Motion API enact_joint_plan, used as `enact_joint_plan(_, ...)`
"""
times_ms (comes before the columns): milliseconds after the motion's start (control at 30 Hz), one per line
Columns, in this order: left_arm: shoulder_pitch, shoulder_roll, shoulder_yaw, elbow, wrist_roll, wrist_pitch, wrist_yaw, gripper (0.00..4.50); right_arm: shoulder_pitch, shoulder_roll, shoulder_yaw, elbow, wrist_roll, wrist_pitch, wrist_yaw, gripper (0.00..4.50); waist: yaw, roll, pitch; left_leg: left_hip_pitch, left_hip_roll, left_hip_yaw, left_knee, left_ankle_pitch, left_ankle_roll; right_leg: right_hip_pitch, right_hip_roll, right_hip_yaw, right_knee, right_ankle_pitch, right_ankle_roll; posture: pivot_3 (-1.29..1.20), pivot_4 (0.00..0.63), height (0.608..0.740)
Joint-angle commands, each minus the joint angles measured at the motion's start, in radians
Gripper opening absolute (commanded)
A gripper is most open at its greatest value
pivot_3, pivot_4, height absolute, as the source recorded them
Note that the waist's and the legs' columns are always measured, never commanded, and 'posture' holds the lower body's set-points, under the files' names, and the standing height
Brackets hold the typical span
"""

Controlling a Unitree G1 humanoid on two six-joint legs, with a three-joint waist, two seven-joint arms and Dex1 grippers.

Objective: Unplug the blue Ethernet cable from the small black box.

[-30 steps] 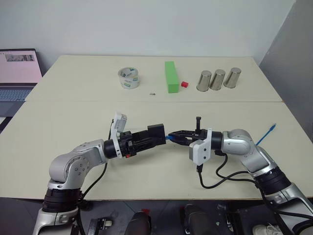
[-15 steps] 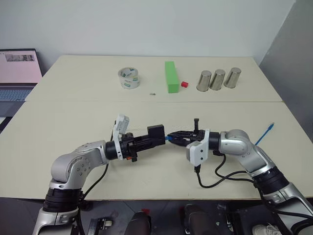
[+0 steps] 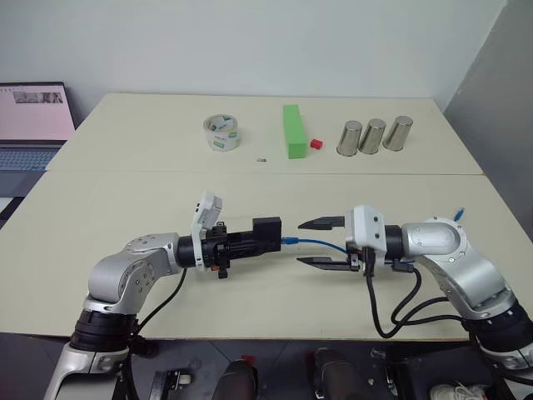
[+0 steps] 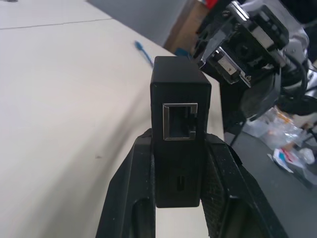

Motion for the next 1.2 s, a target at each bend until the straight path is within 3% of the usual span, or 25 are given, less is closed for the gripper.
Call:
enact_joint_plan(33, -0.039, 0.005, -0.020, -0.012, 0.010, -0.037, -0.053, 0.80, -0.037, 0.058, -0.041, -0.003, 0.113, 0.200, -0.088, 2.92, 0.001, 0.000, 0.000, 0.000, 0.000, 0.000, 0.000, 0.000, 0.000, 0.000, 0.000, 0.000, 0.000, 0.000, 0.000, 0.00, 0.150, 0.740)
enact_joint_plan(333, -0.037, 0.004, -0.041, -0.015, 0.036, -0.069, -0.083, 0.80, -0.087, 0.099, -0.050, 0.056, 0.194, 0.380, -0.093, 2.92, 0.001, 0.000, 0.000, -0.002, 0.000, 0.000, -0.001, 0.000, 0.000, -0.001, 0.000, 0.000, -0.002, -0.001, 0.000, 0.00, 0.150, 0.740)
enact_joint_plan(900, -0.019, 0.004, -0.039, -0.011, 0.049, -0.096, -0.091, 0.80, -0.098, 0.076, -0.026, 0.090, 0.162, 0.369, -0.035, 2.92, 0.001, 0.000, 0.000, -0.002, 0.000, 0.000, -0.001, 0.000, 0.000, -0.001, 0.000, -0.001, -0.002, -0.001, 0.000, 0.00, 0.150, 0.740)
enact_joint_plan(1000, -0.017, 0.005, -0.042, -0.013, 0.050, -0.099, -0.092, 0.80, -0.098, 0.078, -0.025, 0.092, 0.155, 0.367, -0.031, 2.53, 0.001, 0.000, 0.000, -0.002, 0.000, 0.000, -0.001, 0.000, 0.000, -0.001, 0.000, -0.001, -0.002, -0.001, 0.000, 0.00, 0.150, 0.740)
enact_joint_plan(1133, -0.015, 0.011, -0.052, -0.015, 0.063, -0.110, -0.103, 0.80, -0.098, 0.067, -0.017, 0.097, 0.144, 0.363, -0.006, 2.48, 0.001, 0.000, 0.000, -0.002, 0.000, 0.000, -0.001, 0.000, 0.000, -0.001, 0.000, -0.001, -0.002, -0.001, 0.000, 0.00, 0.150, 0.740)
enact_joint_plan(1200, -0.014, 0.012, -0.055, -0.015, 0.070, -0.118, -0.108, 0.80, -0.102, 0.057, -0.008, 0.100, 0.135, 0.358, 0.012, 1.89, 0.000, 0.000, 0.000, -0.002, 0.000, 0.000, -0.001, 0.000, 0.000, -0.001, 0.000, -0.001, -0.002, -0.001, 0.000, 0.00, 0.150, 0.740)
